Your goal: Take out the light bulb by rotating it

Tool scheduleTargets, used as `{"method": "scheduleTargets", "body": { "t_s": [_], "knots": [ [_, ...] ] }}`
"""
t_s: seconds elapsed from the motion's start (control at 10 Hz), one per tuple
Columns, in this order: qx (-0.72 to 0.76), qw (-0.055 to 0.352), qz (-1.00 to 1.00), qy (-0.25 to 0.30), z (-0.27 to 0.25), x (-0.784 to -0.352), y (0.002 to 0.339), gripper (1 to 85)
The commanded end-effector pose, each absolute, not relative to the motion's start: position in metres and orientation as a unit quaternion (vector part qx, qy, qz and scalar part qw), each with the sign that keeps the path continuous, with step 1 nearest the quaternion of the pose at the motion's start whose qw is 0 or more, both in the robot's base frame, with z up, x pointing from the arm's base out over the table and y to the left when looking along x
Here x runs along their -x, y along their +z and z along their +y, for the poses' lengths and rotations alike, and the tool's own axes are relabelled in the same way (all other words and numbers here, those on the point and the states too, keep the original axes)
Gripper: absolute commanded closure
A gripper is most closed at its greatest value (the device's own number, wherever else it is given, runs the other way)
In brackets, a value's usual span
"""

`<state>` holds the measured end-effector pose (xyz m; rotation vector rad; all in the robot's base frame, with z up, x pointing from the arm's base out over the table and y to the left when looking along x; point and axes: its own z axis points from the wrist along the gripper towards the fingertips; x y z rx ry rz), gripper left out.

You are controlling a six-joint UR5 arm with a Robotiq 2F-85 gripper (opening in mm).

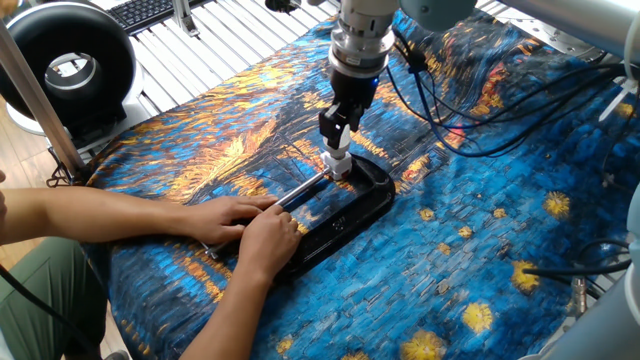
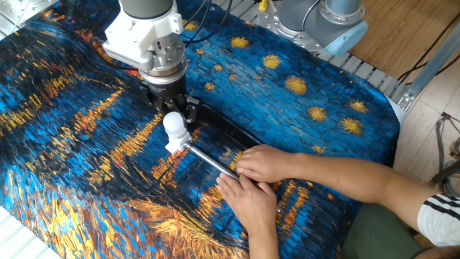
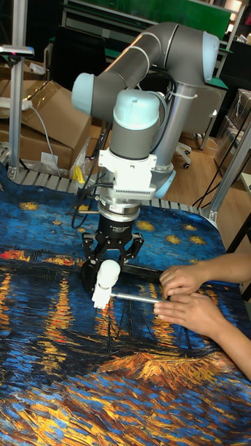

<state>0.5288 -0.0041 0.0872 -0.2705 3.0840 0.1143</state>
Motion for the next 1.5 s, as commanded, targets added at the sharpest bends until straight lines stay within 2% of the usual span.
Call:
{"method": "scheduleTargets", "body": {
  "t_s": [0.0, 0.3, 0.9, 1.1, 1.3, 1.4],
  "knots": [
    [0.055, 0.022, 0.997, 0.053, 0.007, -0.533, 0.088, 32.7],
    [0.046, 0.023, 0.997, 0.059, 0.015, -0.536, 0.092, 33.7],
    [0.067, 0.028, 0.996, 0.046, -0.011, -0.534, 0.083, 36.0],
    [0.052, 0.023, 0.998, 0.041, -0.004, -0.533, 0.086, 39.3],
    [0.043, 0.021, 0.998, 0.040, 0.000, -0.532, 0.091, 44.0],
    [0.034, 0.030, 0.998, 0.045, 0.005, -0.538, 0.092, 57.3]
  ]
}}
